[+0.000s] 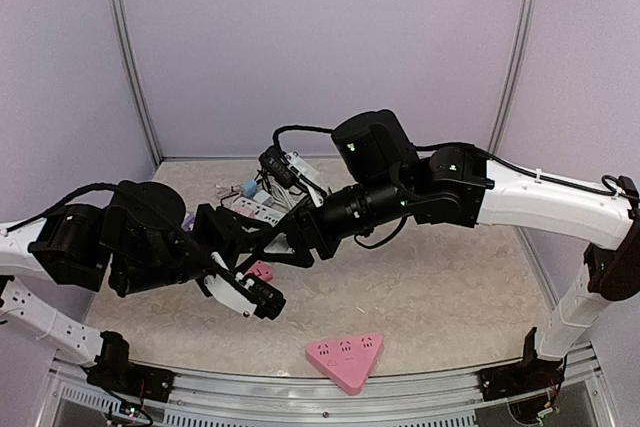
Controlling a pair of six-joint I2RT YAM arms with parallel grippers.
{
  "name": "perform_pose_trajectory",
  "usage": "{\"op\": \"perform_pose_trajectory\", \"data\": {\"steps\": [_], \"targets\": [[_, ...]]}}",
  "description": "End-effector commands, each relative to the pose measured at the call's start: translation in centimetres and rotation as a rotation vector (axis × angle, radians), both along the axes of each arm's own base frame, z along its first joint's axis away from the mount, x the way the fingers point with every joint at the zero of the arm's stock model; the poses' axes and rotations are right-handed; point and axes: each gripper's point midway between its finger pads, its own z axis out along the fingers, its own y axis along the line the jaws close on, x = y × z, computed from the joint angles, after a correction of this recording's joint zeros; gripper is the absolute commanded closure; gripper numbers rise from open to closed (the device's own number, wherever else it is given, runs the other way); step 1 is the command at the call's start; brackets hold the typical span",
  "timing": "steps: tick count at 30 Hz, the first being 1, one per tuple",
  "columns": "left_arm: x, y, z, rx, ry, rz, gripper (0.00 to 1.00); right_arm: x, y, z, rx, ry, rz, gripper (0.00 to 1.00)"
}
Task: Insert the plug
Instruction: Adjust the plug.
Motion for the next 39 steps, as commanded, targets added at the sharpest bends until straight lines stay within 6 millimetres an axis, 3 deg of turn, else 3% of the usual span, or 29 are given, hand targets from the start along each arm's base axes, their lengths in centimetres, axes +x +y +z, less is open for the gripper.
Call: {"op": "perform_pose_trajectory", "data": {"steps": [1, 6, 9, 11, 12, 13, 14, 15, 17, 20, 21, 26, 27, 31, 35, 39], "targets": [[-0.2, -0.1, 0.8, -0.024, 0.02, -0.001, 0.67, -1.0, -0.2, 1.5, 0.048, -0.024, 0.042, 0.79], [0.5, 0.6, 1.1, -0.037, 0.013, 0.045, 0.97, -1.1, -0.5, 1.8, 0.055, -0.041, 0.049, 0.79], [0.6, 0.7, 1.2, -0.043, 0.007, 0.054, 1.0, -1.2, -0.4, 1.7, 0.057, -0.043, 0.056, 0.77], [0.7, 0.7, 1.6, -0.065, 0.006, 0.062, 1.0, -1.1, -0.5, 1.7, 0.057, -0.052, 0.052, 0.62], [0.8, 0.7, 1.8, -0.079, 0.009, 0.067, 1.0, -1.0, -0.7, 1.8, 0.056, -0.064, 0.044, 0.46], [0.9, 0.7, 2.1, -0.096, 0.017, 0.075, 1.0, -0.7, -1.1, 2.0, 0.054, -0.085, 0.03, 0.2], [0.9, 0.7, 2.4, -0.122, 0.037, 0.084, 1.0, -0.4, -1.5, 2.2, 0.051, -0.112, 0.014, 0.04], [1.0, 0.8, 2.8, -0.149, 0.06, 0.097, 1.0, 0.0, -2.2, 2.5, 0.05, -0.144, -0.01, 0.01], [1.2, 0.9, 3.7, -0.214, 0.132, 0.126, 1.0, 0.6, -3.7, 3.9, 0.073, -0.221, -0.053, 0.0], [1.1, 0.8, 5.4, -0.327, 0.29, 0.162, 1.0, 0.5, -6.4, 7.4, 0.207, -0.363, -0.093, 0.0], [1.0, 0.6, 5.8, -0.353, 0.351, 0.169, 1.0, 0.2, -7.4, 7.5, 0.248, -0.411, -0.09, 0.0], [-0.7, -0.5, 10.4, -0.525, 0.802, 0.154, 1.0, -1.1, -11.0, 11.1, 0.468, -0.68, -0.097, 0.0], [-1.4, -1.0, 11.4, -0.544, 0.891, 0.129, 1.0, -1.3, -11.1, 11.6, 0.472, -0.702, -0.084, 0.0], [-4.0, -2.7, 11.6, -0.512, 1.072, 0.039, 1.0, -2.3, -9.1, 12.2, 0.404, -0.703, 0.044, 0.0], [-3.9, -3.2, 11.3, -0.5, 1.069, 0.036, 1.0, -2.8, -7.3, 12.6, 0.389, -0.683, 0.122, 0.02], [-4.0, -3.4, 11.5, -0.498, 1.07, 0.027, 1.0, -3.1, -6.7, 13.8, 0.447, -0.691, 0.135, 0.15]]}}
